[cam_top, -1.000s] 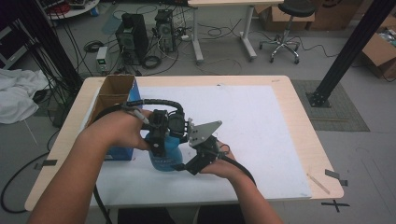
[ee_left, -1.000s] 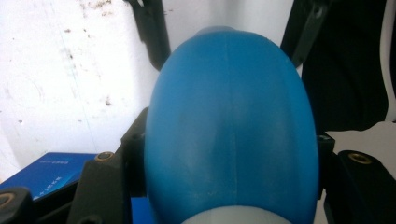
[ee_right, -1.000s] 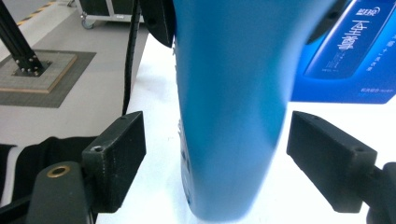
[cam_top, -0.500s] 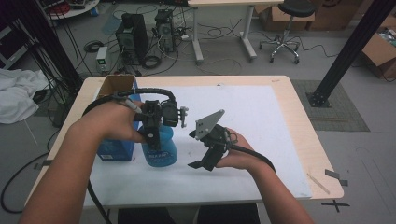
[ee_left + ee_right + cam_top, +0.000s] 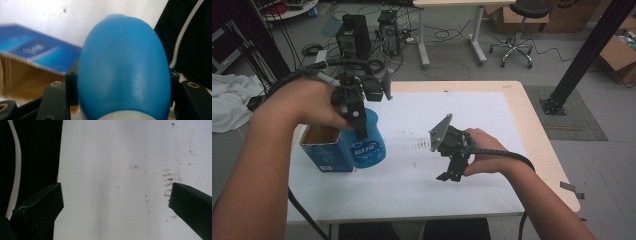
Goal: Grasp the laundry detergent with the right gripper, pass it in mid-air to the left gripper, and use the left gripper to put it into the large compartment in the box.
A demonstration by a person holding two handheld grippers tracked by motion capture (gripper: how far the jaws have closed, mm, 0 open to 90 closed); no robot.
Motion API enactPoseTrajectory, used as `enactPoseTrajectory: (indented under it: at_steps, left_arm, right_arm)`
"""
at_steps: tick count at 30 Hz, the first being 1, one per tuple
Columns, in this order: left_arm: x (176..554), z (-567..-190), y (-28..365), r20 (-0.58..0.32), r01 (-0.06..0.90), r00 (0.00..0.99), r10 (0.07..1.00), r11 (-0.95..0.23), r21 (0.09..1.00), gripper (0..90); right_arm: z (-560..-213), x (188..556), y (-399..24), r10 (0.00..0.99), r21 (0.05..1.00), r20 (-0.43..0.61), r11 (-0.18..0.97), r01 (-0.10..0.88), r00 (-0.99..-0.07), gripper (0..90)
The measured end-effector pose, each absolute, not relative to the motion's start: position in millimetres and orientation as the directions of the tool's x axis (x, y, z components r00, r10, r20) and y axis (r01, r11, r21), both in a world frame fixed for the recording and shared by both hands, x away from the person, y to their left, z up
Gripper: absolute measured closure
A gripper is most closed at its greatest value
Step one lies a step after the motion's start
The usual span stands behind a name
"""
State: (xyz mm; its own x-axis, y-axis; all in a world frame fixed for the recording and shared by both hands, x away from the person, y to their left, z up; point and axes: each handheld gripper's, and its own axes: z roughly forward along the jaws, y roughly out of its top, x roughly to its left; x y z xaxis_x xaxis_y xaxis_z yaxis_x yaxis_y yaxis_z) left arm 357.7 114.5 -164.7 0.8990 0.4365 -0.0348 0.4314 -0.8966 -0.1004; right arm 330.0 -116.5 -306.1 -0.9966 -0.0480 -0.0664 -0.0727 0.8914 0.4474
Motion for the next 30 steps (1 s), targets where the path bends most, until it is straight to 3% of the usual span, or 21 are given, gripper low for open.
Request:
enactPoseTrajectory:
  at_steps: [13, 22, 30]
  left_arm:
    - [380.3, -127.3, 155.7, -0.029, 0.706, 0.697, 0.716, -0.693, -0.145, 39.1]
    - [392.9, -111.8, 191.5, 0.040, 0.883, 0.455, 0.890, -0.444, -0.153, 39.2]
    - [397.3, -99.4, 217.3, -0.002, 0.965, 0.240, 0.971, -0.239, -0.110, 39.2]
  right_arm:
    - [-290.6, 326.5, -121.3, -0.095, 0.367, -0.081, 0.923, -0.118, -0.992, 0.0]
    - [-288.1, 328.8, -130.3, -0.097, 0.332, -0.090, 0.935, -0.121, -0.991, 0.0]
    - [-286.4, 331.1, -134.6, -0.093, 0.314, -0.096, 0.942, -0.119, -0.991, 0.0]
